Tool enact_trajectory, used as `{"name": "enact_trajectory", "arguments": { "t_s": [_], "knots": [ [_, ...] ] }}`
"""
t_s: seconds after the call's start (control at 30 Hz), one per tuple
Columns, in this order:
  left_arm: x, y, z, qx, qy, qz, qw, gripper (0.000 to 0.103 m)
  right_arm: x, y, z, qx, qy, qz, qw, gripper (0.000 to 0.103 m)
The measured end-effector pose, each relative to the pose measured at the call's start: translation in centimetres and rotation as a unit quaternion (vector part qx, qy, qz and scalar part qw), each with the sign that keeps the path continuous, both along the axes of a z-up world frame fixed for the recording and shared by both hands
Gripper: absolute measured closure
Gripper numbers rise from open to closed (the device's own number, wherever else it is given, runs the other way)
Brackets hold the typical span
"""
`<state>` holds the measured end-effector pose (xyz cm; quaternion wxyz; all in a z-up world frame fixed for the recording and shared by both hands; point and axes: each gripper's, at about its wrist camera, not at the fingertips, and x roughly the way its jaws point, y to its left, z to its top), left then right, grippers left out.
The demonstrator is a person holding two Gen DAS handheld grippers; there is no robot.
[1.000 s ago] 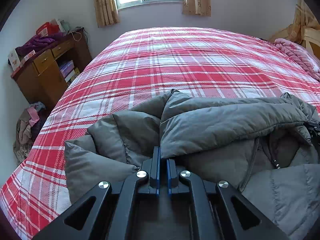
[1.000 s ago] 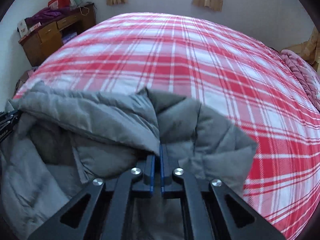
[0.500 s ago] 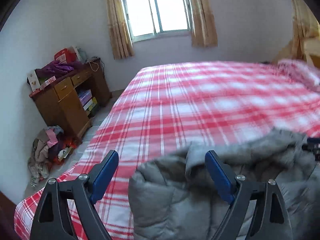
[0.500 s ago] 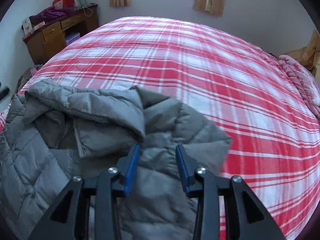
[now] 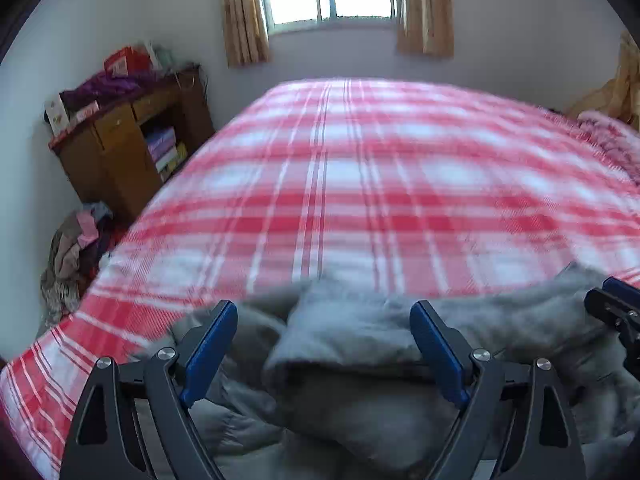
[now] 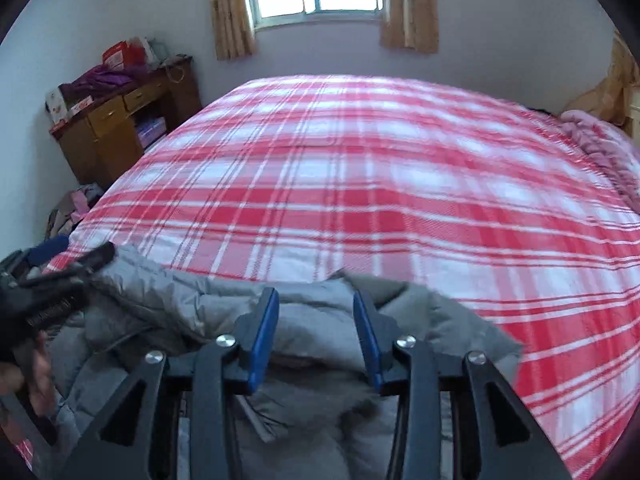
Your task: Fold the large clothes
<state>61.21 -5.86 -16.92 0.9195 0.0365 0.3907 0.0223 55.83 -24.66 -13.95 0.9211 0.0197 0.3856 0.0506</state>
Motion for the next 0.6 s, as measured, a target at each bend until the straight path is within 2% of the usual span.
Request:
{"name": "enact_trajectory", "arguments": {
  "t_s": [0.13, 0.23, 0.6],
  "knots": [
    [0.4, 1.1, -2.5, -0.033, 0.026, 0.012, 0.9990, 0.014, -0.1, 0.0, -3.1, 0.015, 0.022, 0.009, 1.000, 0.061],
    [0.5, 1.0, -3.1, -0.029, 0.021, 0.015, 0.9992, 0.013, -0.2, -0.4, -4.3, 0.021, 0.023, 0.011, 0.999, 0.061],
    [1.0, 1.3, -4.5, -0.043, 0.033, 0.016, 0.9984, 0.012, 0.2, -0.3, -6.1, 0.023, 0.031, 0.013, 0.999, 0.062]
  ]
}}
